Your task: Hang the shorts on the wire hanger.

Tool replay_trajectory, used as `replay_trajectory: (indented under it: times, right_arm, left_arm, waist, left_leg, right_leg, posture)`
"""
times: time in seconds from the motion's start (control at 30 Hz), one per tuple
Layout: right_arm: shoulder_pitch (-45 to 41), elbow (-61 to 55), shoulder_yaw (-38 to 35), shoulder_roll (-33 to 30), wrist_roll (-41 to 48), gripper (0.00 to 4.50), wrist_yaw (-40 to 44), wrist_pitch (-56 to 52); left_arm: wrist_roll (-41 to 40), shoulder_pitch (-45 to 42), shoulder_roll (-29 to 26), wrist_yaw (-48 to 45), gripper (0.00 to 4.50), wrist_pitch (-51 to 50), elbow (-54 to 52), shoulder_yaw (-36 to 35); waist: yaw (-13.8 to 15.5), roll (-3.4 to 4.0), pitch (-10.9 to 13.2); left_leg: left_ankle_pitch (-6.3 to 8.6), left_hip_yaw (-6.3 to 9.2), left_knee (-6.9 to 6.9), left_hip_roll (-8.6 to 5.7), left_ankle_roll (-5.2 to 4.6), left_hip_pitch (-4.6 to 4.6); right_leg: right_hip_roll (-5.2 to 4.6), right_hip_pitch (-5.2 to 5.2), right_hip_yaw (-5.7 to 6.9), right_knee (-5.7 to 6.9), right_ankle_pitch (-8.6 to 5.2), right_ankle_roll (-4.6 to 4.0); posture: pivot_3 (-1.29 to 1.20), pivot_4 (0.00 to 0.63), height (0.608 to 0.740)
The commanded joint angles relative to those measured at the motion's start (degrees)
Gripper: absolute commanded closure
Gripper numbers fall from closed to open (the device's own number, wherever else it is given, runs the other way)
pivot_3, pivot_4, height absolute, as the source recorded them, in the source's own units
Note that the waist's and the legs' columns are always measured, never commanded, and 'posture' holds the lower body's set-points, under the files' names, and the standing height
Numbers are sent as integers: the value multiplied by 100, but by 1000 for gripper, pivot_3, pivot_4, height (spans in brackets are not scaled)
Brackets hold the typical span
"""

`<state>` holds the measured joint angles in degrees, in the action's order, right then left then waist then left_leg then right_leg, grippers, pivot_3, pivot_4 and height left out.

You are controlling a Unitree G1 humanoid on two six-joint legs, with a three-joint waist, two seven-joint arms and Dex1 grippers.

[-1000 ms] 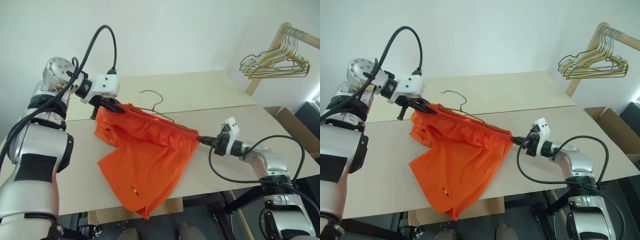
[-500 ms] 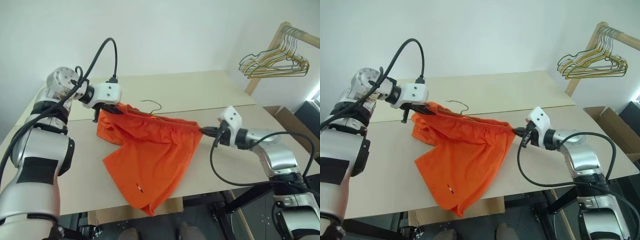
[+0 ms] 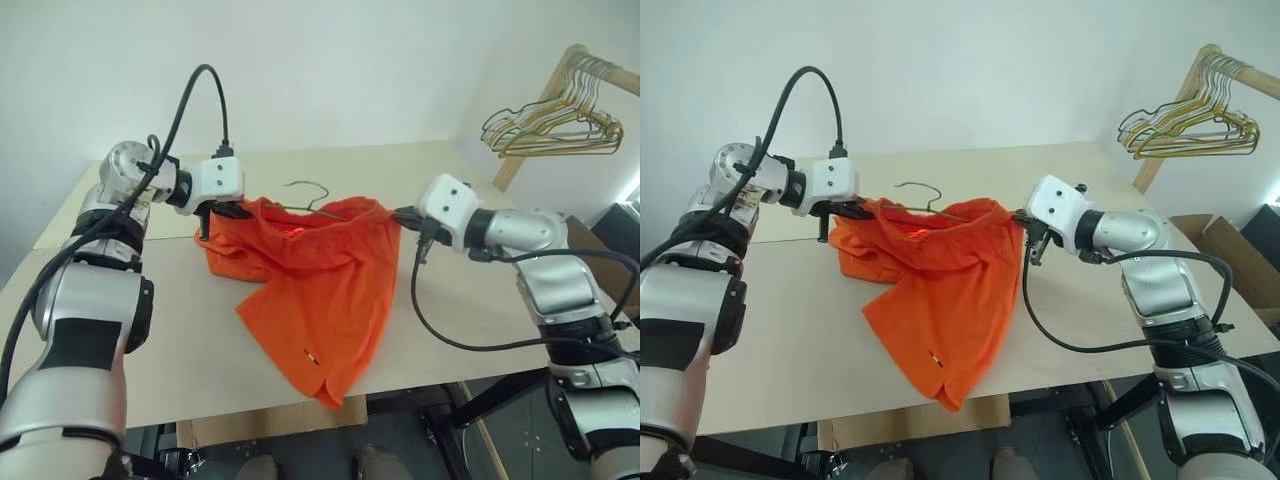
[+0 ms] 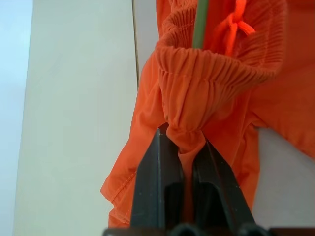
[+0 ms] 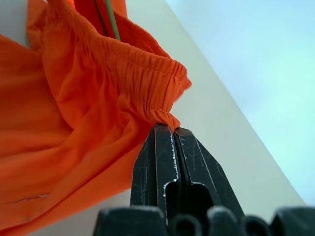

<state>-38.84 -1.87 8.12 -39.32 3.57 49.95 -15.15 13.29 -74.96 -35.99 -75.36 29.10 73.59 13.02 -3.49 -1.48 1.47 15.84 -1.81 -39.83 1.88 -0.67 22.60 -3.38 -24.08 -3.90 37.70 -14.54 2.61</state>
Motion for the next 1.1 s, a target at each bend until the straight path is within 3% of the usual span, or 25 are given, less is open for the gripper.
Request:
replay_trajectory:
  times: [0.03,0.53,0.67,0.77,1.1]
  right_arm:
    - [-140,-231,86,-32,-191,4487,71,541]
    - [-270,138,488,92,-856,4487,85,1281]
    - [-205,93,547,-64,-981,3539,336,1303]
    - [-198,145,530,-81,-934,2519,425,1239]
    - [-235,263,335,76,-522,2519,531,670]
  left_arm:
    - [-267,13,65,-17,4500,-39,-113,-294]
    - [-537,191,202,-637,4500,132,-256,-630]
    - [-599,227,210,-663,4500,205,-275,-678]
    - [-642,245,243,-701,4500,221,-289,-704]
    - [-884,295,361,-1049,4500,250,-350,-862]
  waist:
    - [-1,0,0]
    - [-35,0,0]
    - [-36,0,0]
    - [-36,0,0]
    - [-47,0,0]
  left_leg:
    - [0,0,0,0,0,0]
    - [0,1,0,0,1,0]
    - [0,1,0,0,1,0]
    - [0,1,0,0,1,0]
    - [0,1,-1,0,1,-2]
  right_leg:
    - [0,0,0,1,0,0]
    - [0,1,0,5,0,0]
    - [0,1,0,5,0,0]
    - [0,1,0,5,0,0]
    - [0,2,1,7,0,-1]
  posture:
    - [-15,0,740]
    - [-10,0,740]
    - [-13,0,740]
    - [-14,0,740]
    - [-20,0,740]
